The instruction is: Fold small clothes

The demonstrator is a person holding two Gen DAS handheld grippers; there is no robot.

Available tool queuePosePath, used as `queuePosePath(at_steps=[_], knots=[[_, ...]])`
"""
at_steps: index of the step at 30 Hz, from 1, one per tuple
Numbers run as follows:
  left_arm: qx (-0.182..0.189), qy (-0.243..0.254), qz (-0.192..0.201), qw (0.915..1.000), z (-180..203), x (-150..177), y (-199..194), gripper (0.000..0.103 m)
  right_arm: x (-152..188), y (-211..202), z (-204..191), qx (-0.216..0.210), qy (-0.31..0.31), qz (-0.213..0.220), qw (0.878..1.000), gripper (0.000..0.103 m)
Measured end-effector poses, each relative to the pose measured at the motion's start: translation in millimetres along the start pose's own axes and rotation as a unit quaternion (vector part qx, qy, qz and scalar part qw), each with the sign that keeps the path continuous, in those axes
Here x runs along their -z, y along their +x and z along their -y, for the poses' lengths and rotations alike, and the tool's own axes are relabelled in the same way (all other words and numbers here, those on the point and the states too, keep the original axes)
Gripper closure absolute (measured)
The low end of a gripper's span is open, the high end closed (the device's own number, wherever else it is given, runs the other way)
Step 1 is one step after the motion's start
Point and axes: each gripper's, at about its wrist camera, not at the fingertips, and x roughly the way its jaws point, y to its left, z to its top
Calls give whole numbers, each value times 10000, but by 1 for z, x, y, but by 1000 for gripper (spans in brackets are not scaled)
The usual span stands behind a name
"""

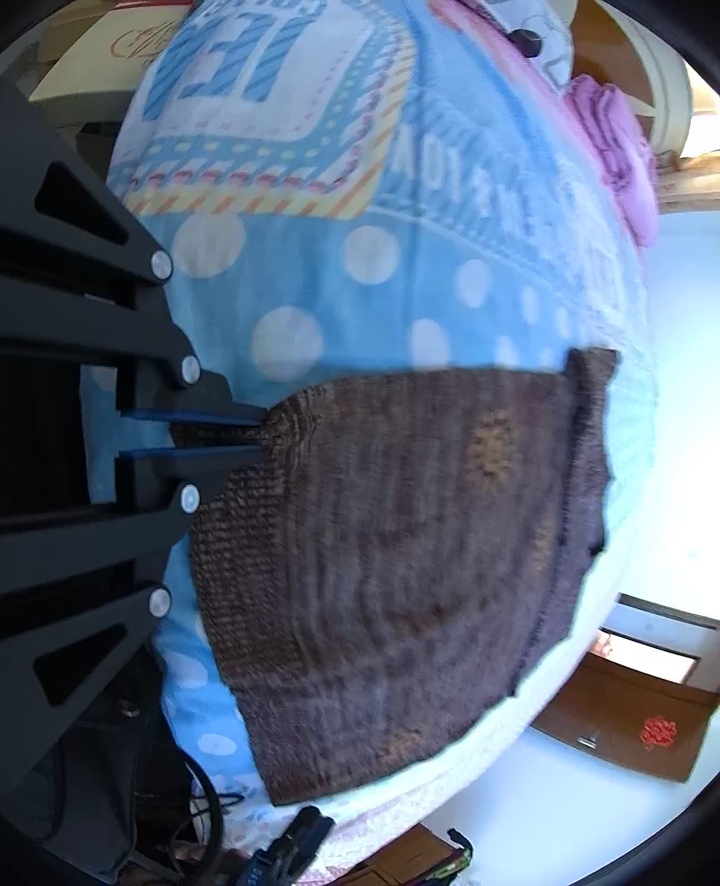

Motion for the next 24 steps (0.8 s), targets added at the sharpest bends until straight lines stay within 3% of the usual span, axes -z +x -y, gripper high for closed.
queuePosePath(at_steps=[4, 7, 9, 11, 13, 14, 16, 20, 24], knots=[[106, 32, 417, 9991, -2, -10, -21, 96, 6, -1, 8, -65, 176, -80, 9998, 6], [100, 70, 469, 9988, -3, -11, -25, 96, 10, 3, 6, -192, 178, -239, 9994, 21], [115, 35, 439, 9990, -6, -11, -23, 96, 13, 10, 4, -285, 161, -420, 9986, 39], [167, -20, 441, 9989, -9, -13, -23, 96, 15, 11, 3, -303, 151, -460, 9984, 40], [212, -75, 504, 9985, -13, -14, -27, 96, 15, 10, 2, -281, 137, -457, 9985, 70], [251, -132, 576, 9979, -16, -16, -32, 96, 14, 9, 4, -390, 189, -432, 9981, 93], [329, -252, 788, 9960, -20, -21, -45, 96, 12, 2, 11, -750, 460, -272, 9958, 93], [499, -329, 1172, 9913, -22, -31, -69, 97, 1, -33, 19, -956, 599, 475, 9925, 94], [556, -324, 1225, 9904, -22, -34, -75, 97, -6, -67, 24, -1102, 572, 1117, 9860, 95]])
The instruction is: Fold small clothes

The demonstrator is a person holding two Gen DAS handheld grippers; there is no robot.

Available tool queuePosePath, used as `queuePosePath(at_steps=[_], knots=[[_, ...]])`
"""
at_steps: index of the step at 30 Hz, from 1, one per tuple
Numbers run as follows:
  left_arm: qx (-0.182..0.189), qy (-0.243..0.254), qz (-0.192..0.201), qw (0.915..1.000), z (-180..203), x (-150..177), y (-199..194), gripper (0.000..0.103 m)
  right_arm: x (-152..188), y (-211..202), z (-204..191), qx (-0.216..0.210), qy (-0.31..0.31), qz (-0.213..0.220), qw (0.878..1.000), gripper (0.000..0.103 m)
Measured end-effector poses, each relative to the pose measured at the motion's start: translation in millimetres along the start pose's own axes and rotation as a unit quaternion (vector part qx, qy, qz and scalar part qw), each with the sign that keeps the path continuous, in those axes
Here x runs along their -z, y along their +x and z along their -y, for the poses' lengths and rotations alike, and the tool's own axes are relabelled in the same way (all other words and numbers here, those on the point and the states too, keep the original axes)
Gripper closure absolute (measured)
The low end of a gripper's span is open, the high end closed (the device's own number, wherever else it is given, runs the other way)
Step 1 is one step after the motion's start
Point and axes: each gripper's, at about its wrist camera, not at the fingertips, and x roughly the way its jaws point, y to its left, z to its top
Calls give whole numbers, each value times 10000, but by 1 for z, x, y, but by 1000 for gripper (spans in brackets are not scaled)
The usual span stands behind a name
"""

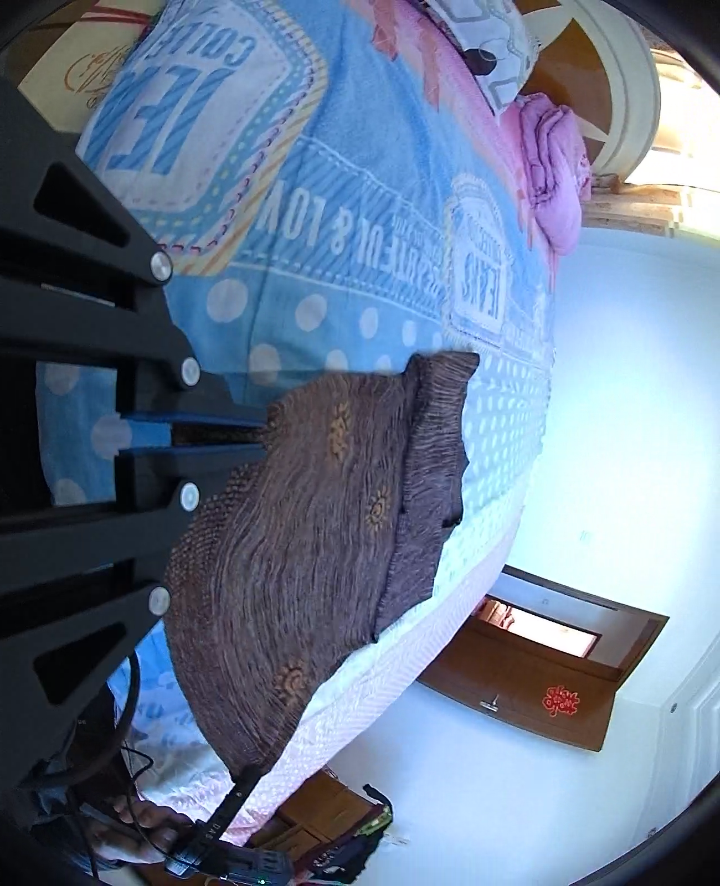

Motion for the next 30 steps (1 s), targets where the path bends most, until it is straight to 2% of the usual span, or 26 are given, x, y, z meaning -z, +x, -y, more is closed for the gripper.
queuePosePath(at_steps=[4, 9, 14, 20, 25, 30], knots=[[71, -85, -62, 9999, -3, -3, 6, 97, -7, -5, 10, -301, 364, 84, 9989, 95], [209, -212, 67, 9995, -6, -22, 5, 98, -23, 0, 8, -351, 426, 157, 9984, 95], [445, -339, 322, 9979, -6, -48, 2, 98, -56, 1, 7, -406, 451, 414, 9973, 95], [543, -500, 585, 9956, -10, -82, 10, 99, -103, 16, 2, -406, 338, 703, 9961, 97], [411, -547, 731, 9950, -13, -110, 30, 99, -138, 33, 7, -393, 346, 889, 9947, 98], [314, -629, 720, 9949, -20, -132, 54, 99, -164, 56, 7, -370, 282, 863, 9952, 98]])
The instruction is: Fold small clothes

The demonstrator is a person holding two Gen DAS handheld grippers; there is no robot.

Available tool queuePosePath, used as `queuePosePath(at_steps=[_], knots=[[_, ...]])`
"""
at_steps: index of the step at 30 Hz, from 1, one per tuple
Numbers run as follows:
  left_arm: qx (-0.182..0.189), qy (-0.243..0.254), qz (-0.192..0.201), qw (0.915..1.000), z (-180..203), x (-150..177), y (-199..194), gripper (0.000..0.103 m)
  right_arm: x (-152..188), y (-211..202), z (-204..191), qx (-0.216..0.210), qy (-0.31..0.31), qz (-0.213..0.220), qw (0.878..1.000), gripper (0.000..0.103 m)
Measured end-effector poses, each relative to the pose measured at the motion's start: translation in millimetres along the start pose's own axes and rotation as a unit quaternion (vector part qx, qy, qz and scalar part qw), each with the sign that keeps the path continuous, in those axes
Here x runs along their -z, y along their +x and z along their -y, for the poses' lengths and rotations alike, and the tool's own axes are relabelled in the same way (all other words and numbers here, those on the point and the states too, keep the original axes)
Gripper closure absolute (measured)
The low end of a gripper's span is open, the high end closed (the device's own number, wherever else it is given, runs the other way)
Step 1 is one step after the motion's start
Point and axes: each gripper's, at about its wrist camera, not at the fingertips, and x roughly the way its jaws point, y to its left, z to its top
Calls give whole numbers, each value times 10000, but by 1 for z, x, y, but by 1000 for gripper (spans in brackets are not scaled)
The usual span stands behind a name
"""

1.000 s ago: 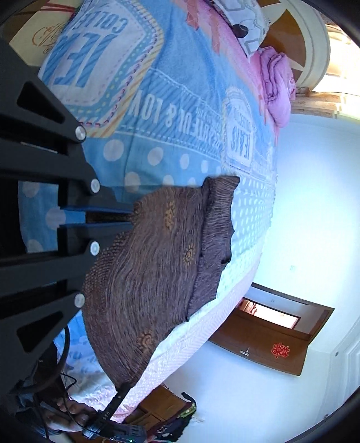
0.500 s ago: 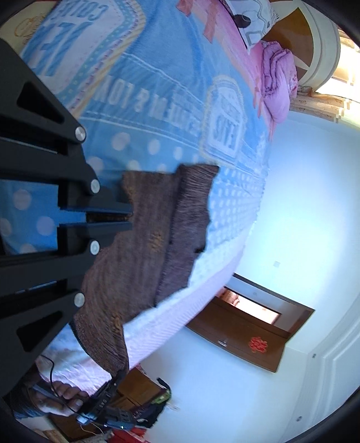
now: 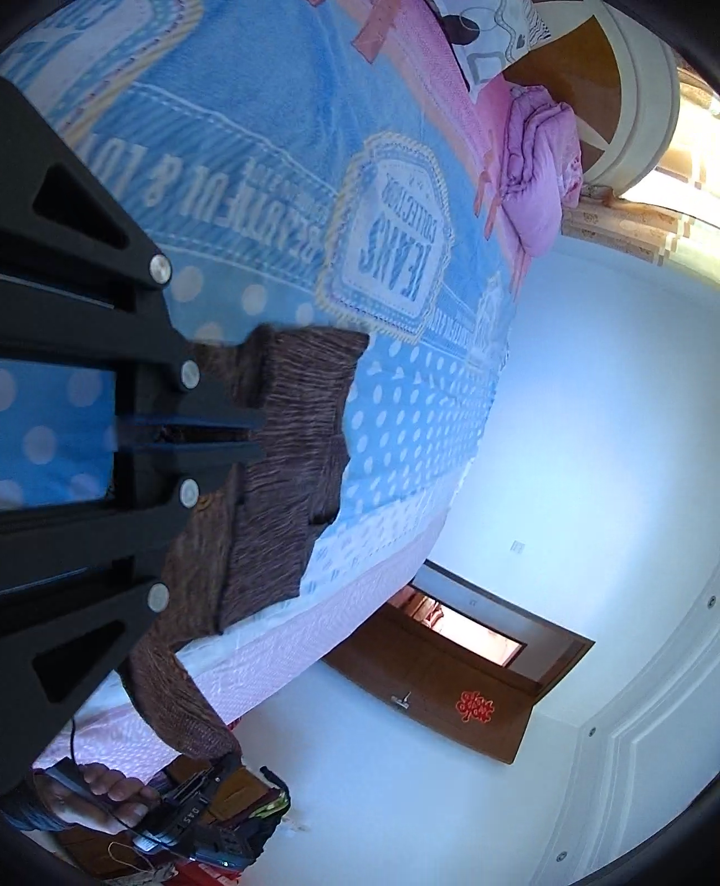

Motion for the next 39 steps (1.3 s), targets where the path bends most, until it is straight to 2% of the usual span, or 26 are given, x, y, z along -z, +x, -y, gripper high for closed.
queuePosePath(at_steps=[10, 18, 21, 24, 26, 28, 30, 33, 34, 35, 36, 37, 38, 39], knots=[[-444, -92, 117, 9989, -18, -49, 60, 99, -47, 62, 9, 186, -101, -54, 9998, 98], [-780, -10, -70, 9969, -24, -78, 134, 99, -63, 132, 28, 521, -91, -361, 9980, 98], [-879, 121, -192, 9959, -22, -79, 165, 99, -61, 159, 46, 770, 50, -556, 9955, 98], [-1137, 387, -424, 9919, -20, -75, 210, 99, -54, 194, 73, 1071, 250, -798, 9907, 98], [-1415, 522, -625, 9866, -23, -68, 244, 99, -51, 218, 86, 1192, 287, -1041, 9870, 98], [-1538, 641, -769, 9830, -26, -62, 268, 99, -44, 243, 98, 1416, 215, -1263, 9816, 98], [-1795, 877, -855, 9761, -26, -55, 283, 99, -39, 259, 104, 1558, 103, -1421, 9775, 98], [-1812, 881, -850, 9758, -29, -54, 285, 98, -33, 275, 111, 1687, -12, -1589, 9728, 97], [-1822, 864, -824, 9760, -29, -54, 284, 93, -32, 278, 112, 1659, -57, -1661, 9720, 97], [-1879, 849, -785, 9754, -30, -55, 281, 91, -31, 279, 111, 1665, -121, -1699, 9712, 91], [-1890, 860, -760, 9752, -29, -56, 277, 89, -30, 279, 109, 1731, -227, -1733, 9693, 70], [-1909, 977, -747, 9739, -27, -55, 271, 81, -28, 279, 104, 1857, -452, -1793, 9651, 54], [-1985, 1181, -720, 9703, -24, -53, 263, 67, -26, 276, 99, 1922, -659, -1824, 9620, 26], [-2111, 1405, -675, 9649, -20, -49, 256, 59, -23, 272, 92, 1952, -894, -1799, 9600, 21]])
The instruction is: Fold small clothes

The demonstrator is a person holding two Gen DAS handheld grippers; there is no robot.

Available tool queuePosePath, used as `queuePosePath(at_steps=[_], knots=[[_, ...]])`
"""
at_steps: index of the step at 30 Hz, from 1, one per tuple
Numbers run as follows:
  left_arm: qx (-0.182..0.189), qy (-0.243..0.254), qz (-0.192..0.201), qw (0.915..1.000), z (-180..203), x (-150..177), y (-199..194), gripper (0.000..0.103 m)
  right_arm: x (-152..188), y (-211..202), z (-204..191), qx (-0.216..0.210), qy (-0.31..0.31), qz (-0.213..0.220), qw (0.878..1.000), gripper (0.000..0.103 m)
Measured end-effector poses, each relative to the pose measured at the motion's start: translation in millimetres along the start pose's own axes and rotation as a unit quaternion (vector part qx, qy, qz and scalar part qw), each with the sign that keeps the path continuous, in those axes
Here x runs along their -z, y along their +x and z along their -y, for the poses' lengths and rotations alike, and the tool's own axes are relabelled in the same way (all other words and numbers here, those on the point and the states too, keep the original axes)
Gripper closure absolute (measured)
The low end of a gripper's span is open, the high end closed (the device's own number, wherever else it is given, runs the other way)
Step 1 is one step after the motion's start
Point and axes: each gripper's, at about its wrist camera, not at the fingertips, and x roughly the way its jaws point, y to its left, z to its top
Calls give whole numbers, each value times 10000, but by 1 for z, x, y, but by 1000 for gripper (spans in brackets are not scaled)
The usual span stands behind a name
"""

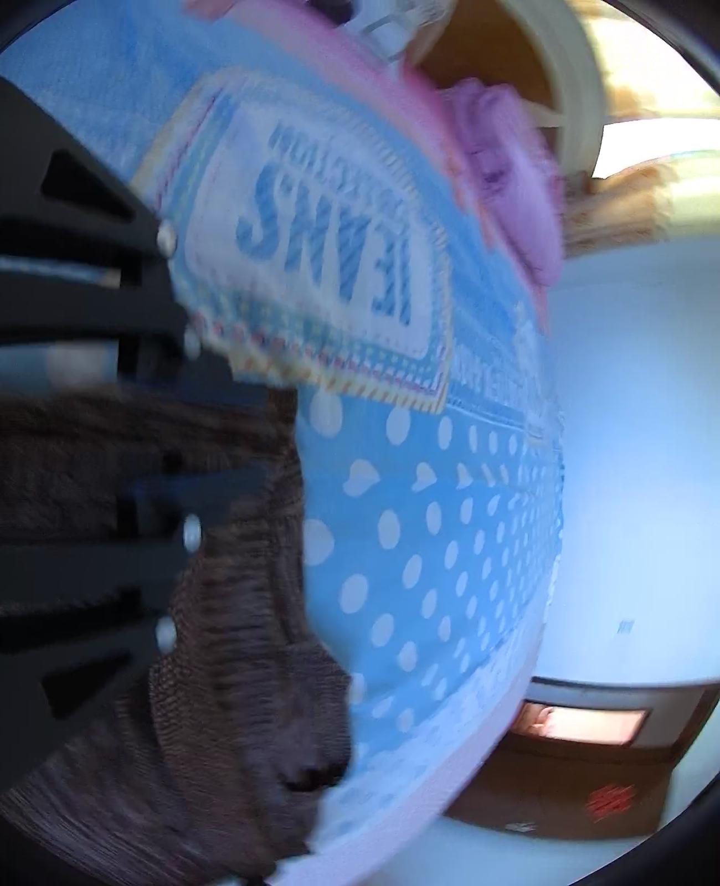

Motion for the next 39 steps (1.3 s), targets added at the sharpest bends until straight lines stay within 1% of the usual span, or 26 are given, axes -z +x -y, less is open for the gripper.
queuePosePath(at_steps=[1, 2, 3, 4, 6, 7, 8, 10, 13, 15, 16, 19, 21, 22, 24, 26, 27, 28, 30, 31, 32, 33, 35, 36, 38, 39], knots=[[-58, 155, 72, 9998, 1, 4, -7, 47, 4, -7, -7, 89, -268, 99, 9996, 21], [-29, 314, 171, 9994, 2, 11, -14, 39, 8, -11, -14, 204, -553, 113, 9982, 21], [-42, 565, 240, 9981, 7, 20, -21, 34, 11, -12, -21, 289, -801, 86, 9963, 21], [-130, 815, 205, 9964, 13, 26, -19, 30, 16, -11, -32, 412, -1208, -1, 9918, 21], [-239, 1326, 77, 9908, 28, 35, -11, 29, 23, -3, -46, 796, -1824, -177, 9798, 21], [-343, 1523, 40, 9877, 35, 39, -6, 29, 24, 3, -52, 1032, -2089, -163, 9723, 21], [-446, 1582, 53, 9864, 39, 38, -4, 29, 22, 7, -55, 1105, -2205, -144, 9690, 21], [-466, 1576, 198, 9862, 42, 29, -3, 28, 9, 14, -55, 1151, -2223, -167, 9680, 21], [-1156, 1741, 477, 9767, 46, 6, 11, 28, -25, 22, -53, 1323, -2031, 9, 9702, 21], [-1470, 1526, 369, 9766, 34, -12, 25, 28, -50, 23, -48, 1482, -1797, 190, 9723, 21], [-1613, 1252, 264, 9786, 22, -23, 32, 28, -65, 20, -41, 1563, -1589, 318, 9743, 21], [-1594, 781, 111, 9840, -5, -36, 34, 28, -80, 6, -28, 1536, -1138, 545, 9800, 21], [-1614, 698, 97, 9844, -18, -36, 24, 29, -78, -1, -21, 1425, -1004, 576, 9830, 21], [-1505, 699, 154, 9860, -21, -33, 18, 28, -73, -5, -19, 1353, -991, 568, 9842, 21], [-1169, 923, 251, 9885, -22, -17, -3, 21, -60, -12, -20, 1156, -1033, 529, 9865, 21], [-843, 1326, 233, 9873, -11, 1, -13, 10, -40, -17, -36, 626, -1383, 253, 9881, 21], [-685, 1610, 229, 9843, -3, 15, -19, 8, -33, -15, -49, 496, -1666, 117, 9847, 21], [-629, 1815, 198, 9812, 6, 24, -20, 6, -21, -12, -65, 510, -2144, -11, 9754, 21], [-561, 2325, 68, 9710, 27, 42, -12, 6, -6, -5, -90, 814, -2919, -106, 9529, 21], [-612, 2459, 68, 9673, 35, 45, -9, 5, 0, 1, -102, 1001, -3272, -82, 9396, 21], [-728, 2523, 97, 9648, 40, 44, -5, 5, 1, 6, -111, 1095, -3444, -78, 9324, 21], [-845, 2471, 118, 9652, 44, 39, 4, 4, 0, 12, -116, 1170, -3505, -100, 9292, 21], [-1073, 2306, 224, 9669, 46, 25, 15, 4, -14, 26, -121, 1274, -3368, -138, 9328, 21], [-1340, 2174, 275, 9664, 45, 12, 25, 4, -24, 31, -121, 1360, -3250, -79, 9359, 21], [-1479, 1822, 231, 9718, 36, -5, 33, 4, -41, 37, -117, 1570, -2999, 74, 9409, 21], [-1554, 1549, 193, 9754, 28, -19, 39, 4, -48, 36, -112, 1639, -2839, 152, 9446, 21]])
